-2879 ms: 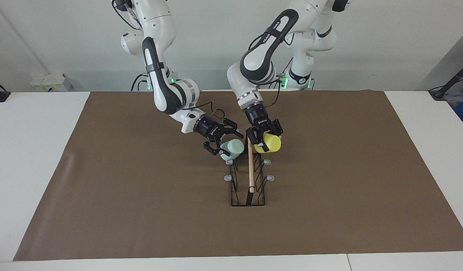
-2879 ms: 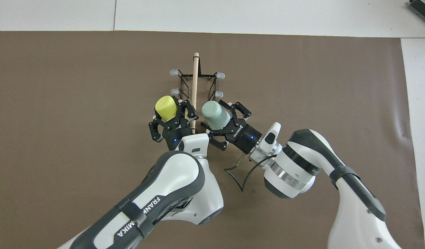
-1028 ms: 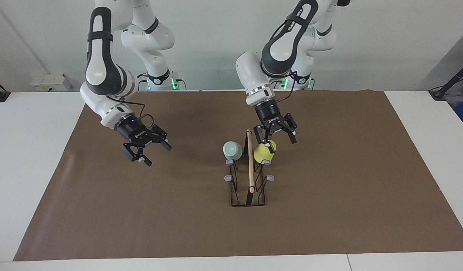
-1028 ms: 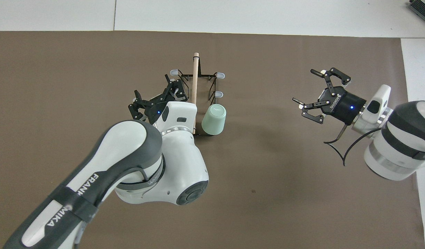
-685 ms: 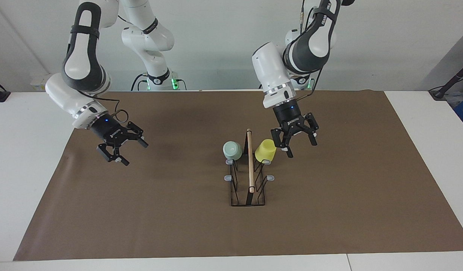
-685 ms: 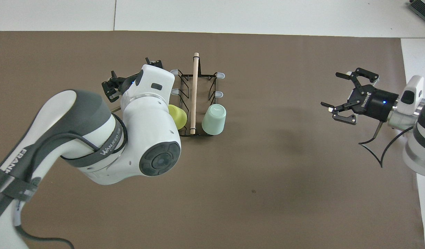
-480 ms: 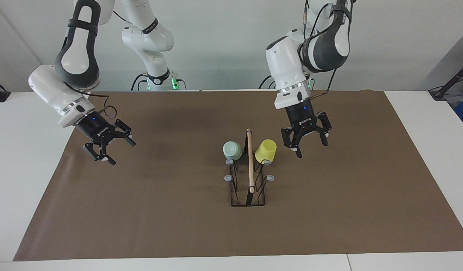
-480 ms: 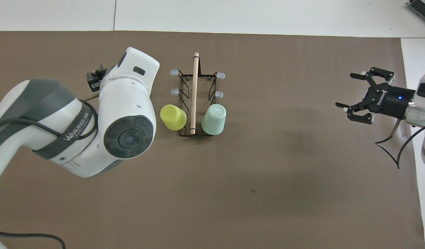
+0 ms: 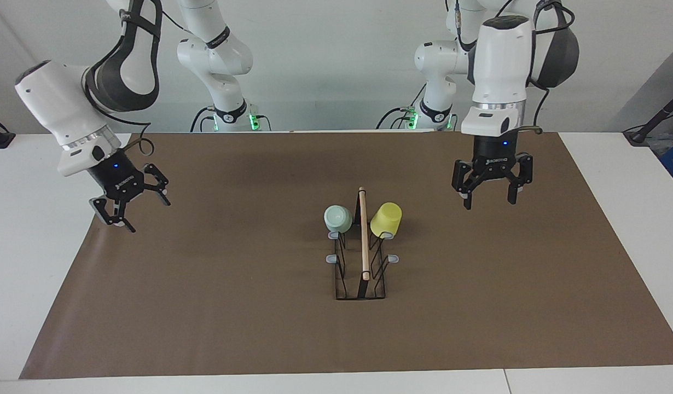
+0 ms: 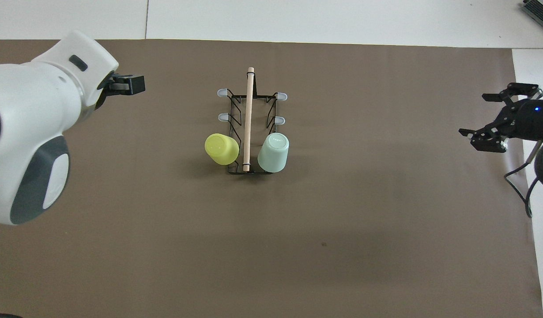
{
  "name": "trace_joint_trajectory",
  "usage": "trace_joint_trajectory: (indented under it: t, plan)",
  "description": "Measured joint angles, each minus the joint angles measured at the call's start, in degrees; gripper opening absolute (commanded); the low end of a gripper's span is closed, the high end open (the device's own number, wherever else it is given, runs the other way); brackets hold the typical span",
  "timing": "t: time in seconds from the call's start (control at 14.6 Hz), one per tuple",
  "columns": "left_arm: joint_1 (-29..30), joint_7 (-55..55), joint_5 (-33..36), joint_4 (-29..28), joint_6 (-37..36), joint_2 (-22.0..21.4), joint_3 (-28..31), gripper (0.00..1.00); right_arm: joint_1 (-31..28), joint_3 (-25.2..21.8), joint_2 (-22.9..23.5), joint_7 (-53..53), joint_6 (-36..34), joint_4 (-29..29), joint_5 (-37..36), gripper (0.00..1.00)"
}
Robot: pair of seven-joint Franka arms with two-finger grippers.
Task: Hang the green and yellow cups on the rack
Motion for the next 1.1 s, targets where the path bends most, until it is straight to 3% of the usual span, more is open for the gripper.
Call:
trace_joint_trajectory:
  t: [0.34,0.82,1.1]
  plan:
    - [-0.02,19.13,-13.77,5.50,-15.33,-0.55,8.15,1.00,3.78,0.67,-0.07,20.73,-0.84,1.32,-17.35,1.00]
    - [0.00,23.50,-14.89,6.69,-32.62,-4.01,11.87,1.00,13.32,0.88,-2.01,56.22,-12.19,1.82,-27.05,1.00]
    - [0.07,23.75,-12.51,6.69,-36.45,-5.14,11.12,1.00,16.34,1.05,-3.92,72.07,-24.15,6.55,-29.42,1.00]
